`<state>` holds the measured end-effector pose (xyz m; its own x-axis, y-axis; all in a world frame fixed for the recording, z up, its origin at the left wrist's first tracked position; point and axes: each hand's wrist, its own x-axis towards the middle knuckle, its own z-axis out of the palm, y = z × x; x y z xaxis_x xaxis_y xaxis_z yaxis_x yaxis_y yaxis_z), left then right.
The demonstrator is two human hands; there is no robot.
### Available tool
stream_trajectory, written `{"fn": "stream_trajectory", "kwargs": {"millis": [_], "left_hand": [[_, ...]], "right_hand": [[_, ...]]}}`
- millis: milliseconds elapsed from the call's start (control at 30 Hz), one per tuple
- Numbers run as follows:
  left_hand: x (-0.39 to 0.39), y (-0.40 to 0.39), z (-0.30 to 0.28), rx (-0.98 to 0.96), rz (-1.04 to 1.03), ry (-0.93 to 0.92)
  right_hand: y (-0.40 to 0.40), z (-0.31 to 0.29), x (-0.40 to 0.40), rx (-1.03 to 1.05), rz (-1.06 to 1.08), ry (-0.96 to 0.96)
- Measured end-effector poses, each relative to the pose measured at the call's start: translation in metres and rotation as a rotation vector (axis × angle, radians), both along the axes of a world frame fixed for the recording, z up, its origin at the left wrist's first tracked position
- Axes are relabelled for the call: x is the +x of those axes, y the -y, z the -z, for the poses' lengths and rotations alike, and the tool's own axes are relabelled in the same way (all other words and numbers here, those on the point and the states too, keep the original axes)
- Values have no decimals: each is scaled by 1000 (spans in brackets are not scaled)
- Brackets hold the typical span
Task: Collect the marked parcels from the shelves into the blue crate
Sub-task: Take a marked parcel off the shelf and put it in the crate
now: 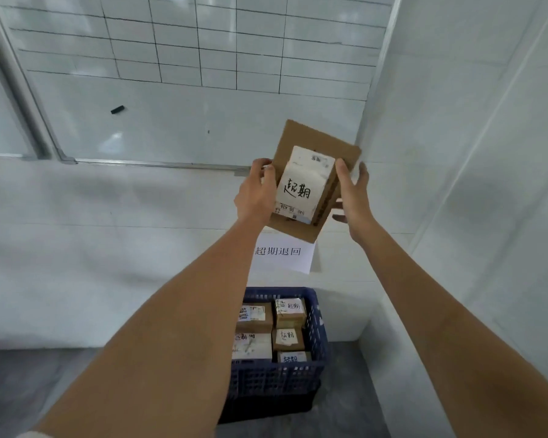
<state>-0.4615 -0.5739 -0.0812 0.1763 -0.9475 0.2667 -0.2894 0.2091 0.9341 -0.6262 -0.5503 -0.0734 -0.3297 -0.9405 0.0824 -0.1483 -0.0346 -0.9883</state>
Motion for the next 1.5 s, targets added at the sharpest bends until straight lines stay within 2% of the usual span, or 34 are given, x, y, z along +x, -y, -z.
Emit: {"fn": "stream_trajectory", "kwargs": {"millis": [67, 167, 300, 467, 600, 767, 1133, 1233, 1500], "left_hand": [[2, 28, 5, 92, 48, 18], [-9, 63, 12, 250, 162, -133], [-19, 96, 29, 415, 249, -231], [-31, 129, 55, 565, 31, -324], [-47, 157, 67, 703, 15, -601], [-83, 192, 76, 671, -78, -661], [-139, 214, 111, 582, -457, -806], [-149, 206, 118, 608, -497, -749], [-149, 185, 170, 684, -499, -551]], "right_hand": [[17, 12, -11, 52, 16, 37], [44, 31, -24, 62, 25, 96], [68, 53, -43, 104, 48, 98], [103, 61, -64, 14, 106, 56], [134, 63, -90, -71, 207, -21], [168, 77, -134, -99, 235, -221], [181, 111, -178, -213, 175, -229], [174, 138, -182, -197, 240, -205], [151, 230, -174, 72, 343, -71]]}}
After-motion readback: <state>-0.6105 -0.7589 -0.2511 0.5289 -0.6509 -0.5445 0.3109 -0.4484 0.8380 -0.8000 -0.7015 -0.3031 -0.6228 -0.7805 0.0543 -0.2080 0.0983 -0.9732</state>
